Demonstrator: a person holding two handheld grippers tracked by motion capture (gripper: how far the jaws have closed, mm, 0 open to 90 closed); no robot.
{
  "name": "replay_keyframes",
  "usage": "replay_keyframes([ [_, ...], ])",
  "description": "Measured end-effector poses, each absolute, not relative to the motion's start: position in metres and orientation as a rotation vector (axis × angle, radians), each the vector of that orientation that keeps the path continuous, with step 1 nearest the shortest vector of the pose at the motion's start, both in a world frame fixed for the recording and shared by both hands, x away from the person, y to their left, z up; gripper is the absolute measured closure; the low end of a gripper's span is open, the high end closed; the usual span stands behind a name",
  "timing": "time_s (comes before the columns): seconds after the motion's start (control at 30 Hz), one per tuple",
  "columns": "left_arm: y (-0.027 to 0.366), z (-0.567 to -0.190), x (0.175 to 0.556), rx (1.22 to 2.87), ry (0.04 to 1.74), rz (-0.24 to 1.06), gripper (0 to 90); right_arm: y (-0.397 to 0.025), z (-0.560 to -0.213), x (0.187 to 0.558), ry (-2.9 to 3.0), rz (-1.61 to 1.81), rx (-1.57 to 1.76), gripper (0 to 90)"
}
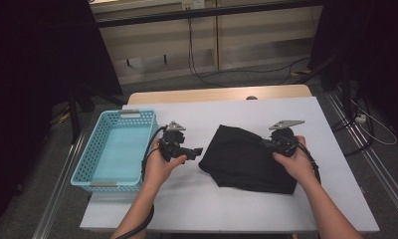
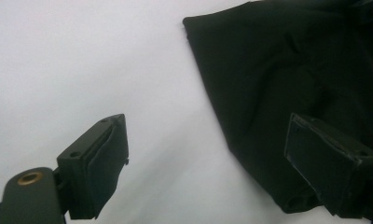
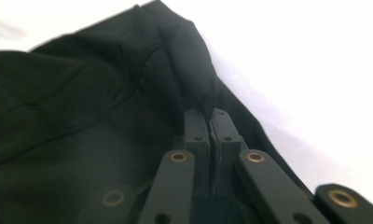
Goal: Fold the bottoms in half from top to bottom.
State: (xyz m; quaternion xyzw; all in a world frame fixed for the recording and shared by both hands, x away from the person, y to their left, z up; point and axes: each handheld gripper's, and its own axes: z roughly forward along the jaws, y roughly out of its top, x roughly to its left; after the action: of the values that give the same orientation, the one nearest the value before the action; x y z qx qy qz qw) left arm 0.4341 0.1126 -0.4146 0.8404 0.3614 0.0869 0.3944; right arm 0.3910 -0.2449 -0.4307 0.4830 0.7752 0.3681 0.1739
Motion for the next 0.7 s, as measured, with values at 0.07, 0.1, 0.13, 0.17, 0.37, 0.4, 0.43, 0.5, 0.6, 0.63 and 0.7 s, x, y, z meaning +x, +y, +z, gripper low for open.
replay_keyframes([
  [0.07, 0.113, -0.416, 0.435, 2.143, 0.915, 0.218, 13.6, -0.251, -0.426, 0.386, 2.192, 1.045, 1.381, 87.3],
  [0.1, 0.112, -0.417, 0.435, 2.144, 0.914, 0.221, 13.6, -0.253, -0.425, 0.385, 2.188, 1.050, 1.384, 87.4],
  [0.13, 0.112, -0.417, 0.435, 2.158, 0.903, 0.225, 13.7, -0.256, -0.424, 0.383, 2.188, 1.056, 1.382, 87.4],
  [0.17, 0.111, -0.417, 0.435, 2.145, 0.914, 0.218, 13.6, -0.258, -0.423, 0.381, 2.183, 1.061, 1.389, 87.4],
  [0.37, 0.107, -0.417, 0.433, 2.168, 0.889, 0.223, 13.6, -0.269, -0.422, 0.373, 2.168, 1.045, 1.405, 87.4],
  [0.4, 0.107, -0.417, 0.433, 2.168, 0.888, 0.219, 13.6, -0.269, -0.422, 0.372, 2.166, 1.046, 1.410, 87.4],
  [0.43, 0.106, -0.417, 0.433, 2.165, 0.888, 0.221, 13.6, -0.270, -0.422, 0.371, 2.169, 1.043, 1.407, 87.4],
  [0.5, 0.106, -0.417, 0.432, 2.168, 0.890, 0.221, 13.7, -0.271, -0.422, 0.370, 2.168, 1.041, 1.408, 87.4],
  [0.6, 0.105, -0.418, 0.432, 2.173, 0.889, 0.215, 13.6, -0.271, -0.423, 0.368, 2.167, 1.039, 1.413, 87.4],
  [0.63, 0.104, -0.418, 0.431, 2.171, 0.891, 0.216, 13.6, -0.272, -0.423, 0.368, 2.169, 1.041, 1.412, 87.3],
  [0.7, 0.104, -0.419, 0.431, 2.175, 0.888, 0.218, 13.6, -0.273, -0.423, 0.367, 2.164, 1.045, 1.421, 87.3],
])
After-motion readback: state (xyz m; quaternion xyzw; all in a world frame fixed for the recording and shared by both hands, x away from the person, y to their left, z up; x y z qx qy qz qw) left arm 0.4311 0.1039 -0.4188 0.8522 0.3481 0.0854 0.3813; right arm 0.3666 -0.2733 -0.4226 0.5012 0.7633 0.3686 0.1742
